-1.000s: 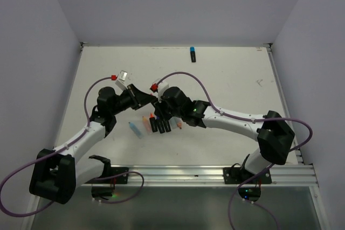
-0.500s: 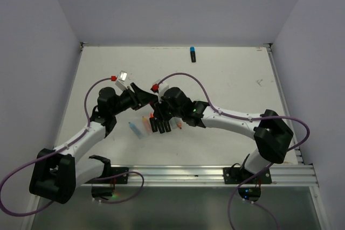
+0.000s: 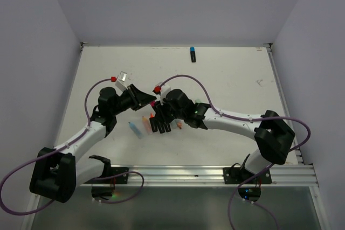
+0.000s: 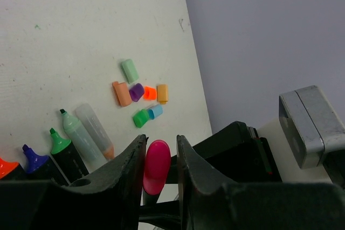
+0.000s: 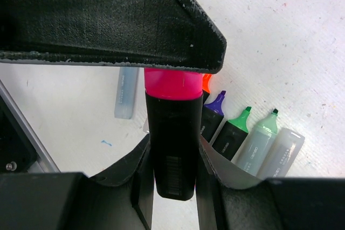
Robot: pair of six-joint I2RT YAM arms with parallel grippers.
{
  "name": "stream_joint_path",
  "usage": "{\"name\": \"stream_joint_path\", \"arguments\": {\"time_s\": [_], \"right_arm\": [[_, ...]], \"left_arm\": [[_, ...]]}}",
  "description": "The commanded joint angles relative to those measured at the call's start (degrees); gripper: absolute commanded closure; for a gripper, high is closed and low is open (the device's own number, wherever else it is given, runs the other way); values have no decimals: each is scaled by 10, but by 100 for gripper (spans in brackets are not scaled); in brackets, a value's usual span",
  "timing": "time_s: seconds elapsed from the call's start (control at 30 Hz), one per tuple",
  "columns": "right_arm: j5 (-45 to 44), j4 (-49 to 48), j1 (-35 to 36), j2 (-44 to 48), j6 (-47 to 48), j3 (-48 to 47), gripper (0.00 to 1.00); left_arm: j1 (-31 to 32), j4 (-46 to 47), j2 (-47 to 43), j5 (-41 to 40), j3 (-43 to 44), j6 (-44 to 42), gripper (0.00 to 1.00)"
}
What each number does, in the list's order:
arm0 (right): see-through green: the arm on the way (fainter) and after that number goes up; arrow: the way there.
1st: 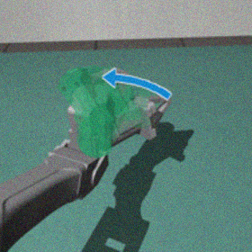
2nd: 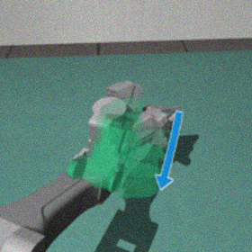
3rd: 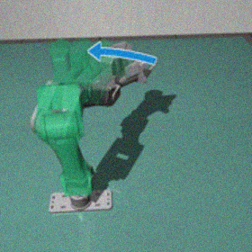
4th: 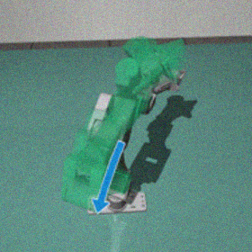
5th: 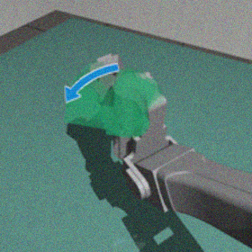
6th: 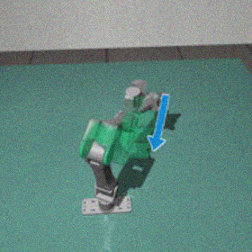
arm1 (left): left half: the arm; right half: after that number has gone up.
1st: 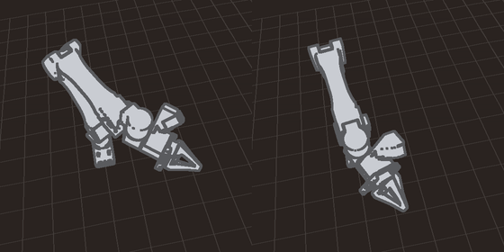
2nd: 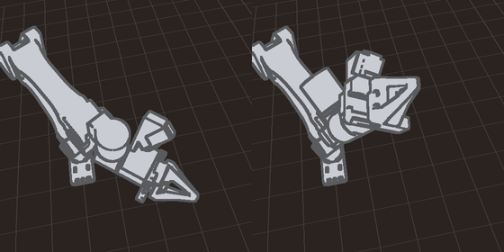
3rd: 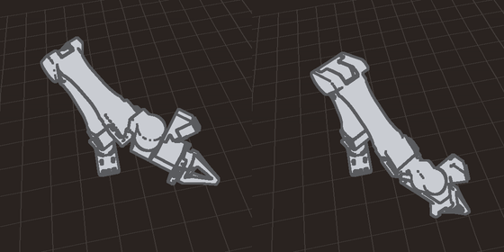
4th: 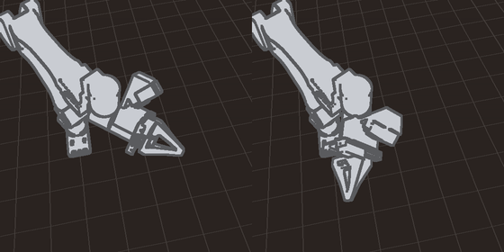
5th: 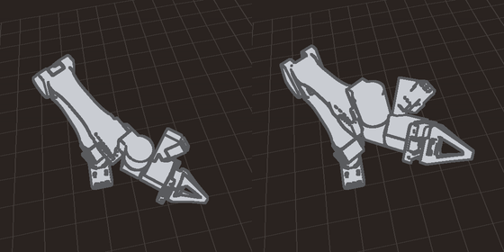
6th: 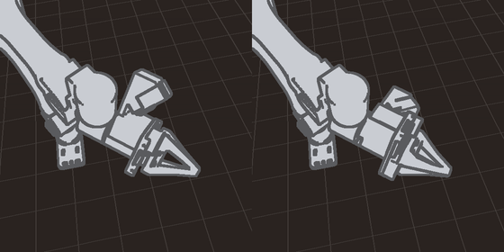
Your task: Open the pen caps
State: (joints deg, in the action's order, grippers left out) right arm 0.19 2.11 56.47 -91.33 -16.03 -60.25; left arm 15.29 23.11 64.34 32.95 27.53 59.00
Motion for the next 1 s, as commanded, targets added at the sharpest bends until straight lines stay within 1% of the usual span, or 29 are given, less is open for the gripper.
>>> {"name": "stream_joint_path", "arguments": {"time_s": [0.0, 0.43, 0.5, 0.63, 0.67, 0.73, 0.77, 0.9, 0.93, 0.97], "right_arm": [[0, -15, -7, 20, -4, -8, 100], [8, -18, -12, 16, -16, -24, 100], [8, -18, -12, 15, -17, -25, 100], [7, -18, -13, 14, -18, -33, 100], [8, -17, -12, 13, -19, -35, 100], [6, -14, -12, 11, -18, -39, 100], [6, -15, -13, 9, -18, -39, 100], [10, -15, -12, 2, -21, -38, 100], [10, -14, -12, 1, -22, -36, 100], [11, -14, -12, 0, -24, -33, 100]], "left_arm": [[2, 21, -1, 15, 16, 3, 69], [2, 21, 5, 19, 13, -6, 70], [2, 24, 10, 19, 14, -6, 74], [2, 28, 16, 23, 13, -6, 78], [2, 28, 16, 22, 13, -7, 81], [2, 27, 16, 22, 12, -8, 98], [2, 26, 17, 23, 14, -9, 100], [2, 8, 11, 7, 18, -10, 100], [2, -2, 9, -5, 22, -10, 100], [2, -10, 5, -36, 24, -10, 100]]}}
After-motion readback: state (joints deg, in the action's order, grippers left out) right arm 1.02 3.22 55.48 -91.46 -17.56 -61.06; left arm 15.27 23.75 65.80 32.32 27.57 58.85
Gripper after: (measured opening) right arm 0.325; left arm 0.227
